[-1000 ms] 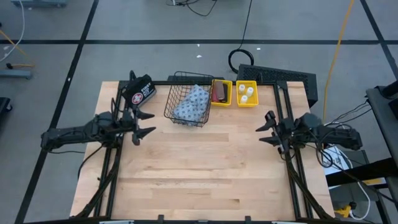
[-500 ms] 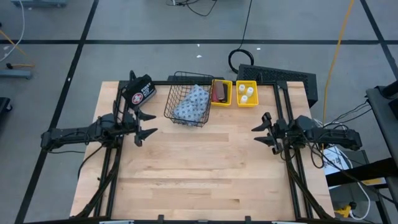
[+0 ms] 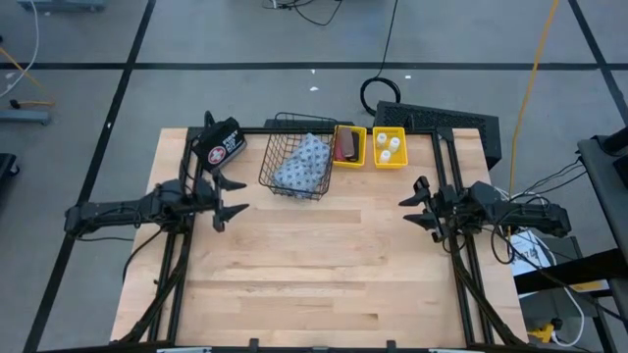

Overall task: Pick & Place Medicine items
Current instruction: Return to Home Position

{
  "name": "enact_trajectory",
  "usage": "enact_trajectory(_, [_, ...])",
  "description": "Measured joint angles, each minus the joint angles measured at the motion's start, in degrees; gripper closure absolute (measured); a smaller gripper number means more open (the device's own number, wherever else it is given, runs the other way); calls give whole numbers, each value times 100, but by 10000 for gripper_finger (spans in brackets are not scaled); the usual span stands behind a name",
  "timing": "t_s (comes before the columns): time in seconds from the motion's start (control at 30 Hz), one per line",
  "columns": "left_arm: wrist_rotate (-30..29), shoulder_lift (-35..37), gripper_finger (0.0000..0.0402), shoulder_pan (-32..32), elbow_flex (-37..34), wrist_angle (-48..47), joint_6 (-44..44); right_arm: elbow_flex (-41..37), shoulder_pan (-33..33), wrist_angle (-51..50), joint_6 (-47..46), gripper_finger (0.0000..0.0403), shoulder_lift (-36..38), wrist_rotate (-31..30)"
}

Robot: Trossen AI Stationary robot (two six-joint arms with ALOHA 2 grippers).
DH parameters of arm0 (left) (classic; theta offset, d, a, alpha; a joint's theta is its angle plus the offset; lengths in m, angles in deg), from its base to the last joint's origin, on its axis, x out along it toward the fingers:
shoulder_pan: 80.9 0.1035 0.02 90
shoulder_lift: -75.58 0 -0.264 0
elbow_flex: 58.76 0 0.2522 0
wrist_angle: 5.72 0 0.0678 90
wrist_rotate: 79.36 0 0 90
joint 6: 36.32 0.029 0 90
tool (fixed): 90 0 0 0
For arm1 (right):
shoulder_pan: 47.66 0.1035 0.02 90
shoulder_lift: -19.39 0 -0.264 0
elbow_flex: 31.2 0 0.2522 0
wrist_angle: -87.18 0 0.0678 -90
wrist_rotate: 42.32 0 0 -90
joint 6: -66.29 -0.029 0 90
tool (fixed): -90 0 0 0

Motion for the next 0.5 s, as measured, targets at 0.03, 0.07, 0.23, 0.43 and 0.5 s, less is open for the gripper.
enact_trajectory(0.03, [4, 0, 101, -24, 0, -59, 107, -1, -2, 4, 0, 234, -1, 0])
enact_trajectory(0.07, [4, -2, 99, -48, -4, -130, 185, -4, 0, 6, 0, 234, -1, 2])
enact_trajectory(0.23, [4, -2, 94, -95, -8, -340, 173, -10, 0, 5, 0, 234, -1, 1])
enact_trajectory(0.43, [-1, -2, 104, -94, -11, -511, 280, -13, 0, 6, 0, 234, -1, 2])
enact_trajectory(0.5, [-1, -2, 105, -93, -11, -515, 337, -13, 0, 5, 0, 234, -1, 2])
